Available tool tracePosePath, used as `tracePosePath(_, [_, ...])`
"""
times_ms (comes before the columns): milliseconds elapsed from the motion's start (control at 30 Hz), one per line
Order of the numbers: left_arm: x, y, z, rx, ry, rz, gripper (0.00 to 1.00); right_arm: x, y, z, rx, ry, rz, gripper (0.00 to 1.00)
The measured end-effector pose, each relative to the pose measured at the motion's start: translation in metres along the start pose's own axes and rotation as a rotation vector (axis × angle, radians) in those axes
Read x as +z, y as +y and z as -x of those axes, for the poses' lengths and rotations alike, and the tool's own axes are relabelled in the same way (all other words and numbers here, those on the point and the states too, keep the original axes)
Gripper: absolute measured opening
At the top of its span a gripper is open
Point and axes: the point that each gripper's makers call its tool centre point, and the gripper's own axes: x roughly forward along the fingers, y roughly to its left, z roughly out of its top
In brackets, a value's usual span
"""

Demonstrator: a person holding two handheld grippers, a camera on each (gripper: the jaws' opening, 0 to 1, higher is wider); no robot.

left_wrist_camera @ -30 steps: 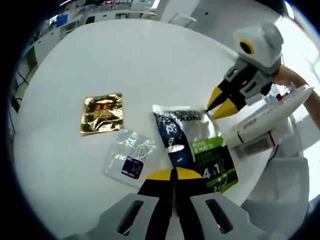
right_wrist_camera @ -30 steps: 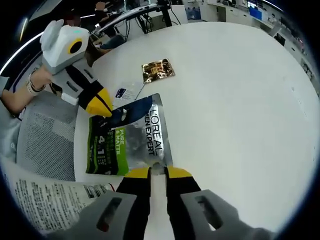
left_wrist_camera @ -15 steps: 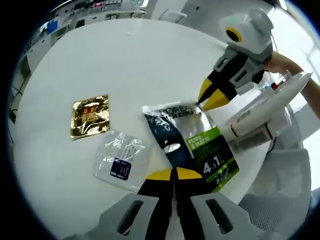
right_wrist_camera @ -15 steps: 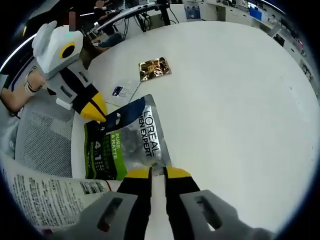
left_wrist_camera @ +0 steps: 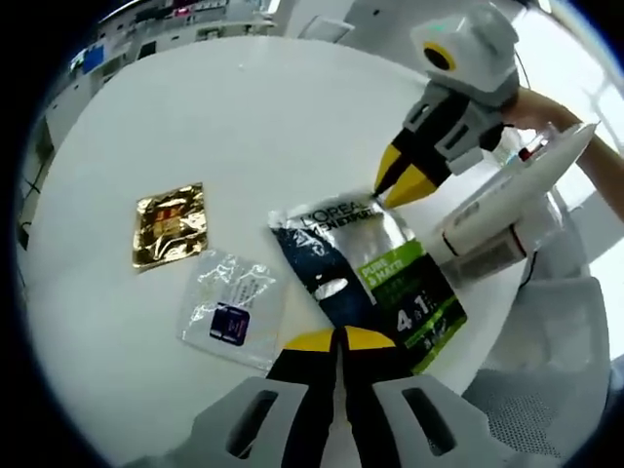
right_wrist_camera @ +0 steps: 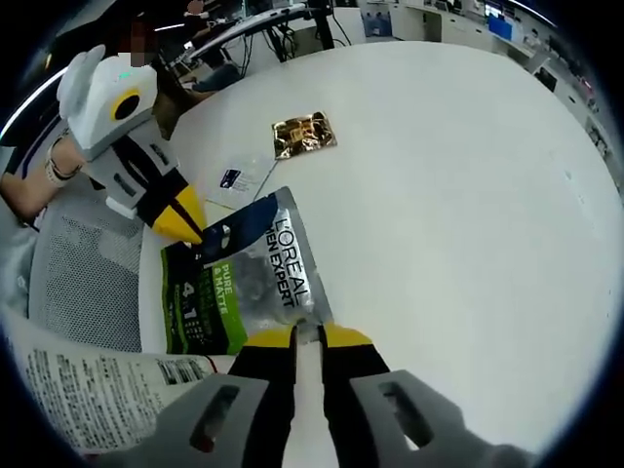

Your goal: Arrange the skincare products in the storage area until every visible bottle or jar stands upright without overlapping.

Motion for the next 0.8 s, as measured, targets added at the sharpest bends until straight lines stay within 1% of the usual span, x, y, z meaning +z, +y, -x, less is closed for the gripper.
tracePosePath(67, [0.000,-0.001,0.000,-0.007,0.002,-0.010,0.00,0.000,-0.001,0.000,-0.001,-0.001,-0.001,0.10])
tracePosePath(133, [-0.001,0.000,0.000,0.005,0.001,-0.070,0.00,0.000,-0.003,0.000,-0.003,-0.003,-0.005,0.09])
tracePosePath(167, [-0.002,-0.003,0.000,-0.006,0.007,-0.083,0.00,-0.001,-0.004,0.000,-0.003,-0.005,-0.009,0.09])
tracePosePath(267, [-0.002,-0.002,0.000,0.000,0.009,-0.106,0.00,0.000,-0.006,0.000,0.004,-0.012,-0.026,0.09])
tracePosePath(367, [-0.003,-0.002,0.002,-0.001,0.009,-0.104,0.01,0.001,-0.005,0.000,0.009,-0.020,-0.032,0.12])
tracePosePath(400, [-0.003,-0.001,0.003,-0.001,0.006,-0.103,0.01,0.005,-0.003,0.001,0.023,-0.054,-0.052,0.13])
tracePosePath(433, [-0.003,-0.001,0.003,-0.002,0.005,-0.100,0.01,0.007,-0.001,0.001,0.030,-0.066,-0.064,0.13])
tracePosePath(467, [-0.003,-0.002,0.004,-0.003,0.006,-0.100,0.01,0.008,-0.002,0.005,0.032,-0.081,-0.075,0.13])
tracePosePath(600, [0.000,-0.002,0.010,0.003,0.000,-0.122,0.02,0.014,-0.009,0.021,-0.012,-0.098,-0.055,0.12])
tracePosePath(700, [0.006,-0.005,0.016,0.001,-0.020,-0.138,0.02,0.023,-0.007,0.035,-0.022,-0.137,-0.048,0.12])
tracePosePath(800, [0.008,-0.008,0.020,-0.003,-0.033,-0.150,0.03,0.027,-0.003,0.048,-0.044,-0.160,-0.035,0.13])
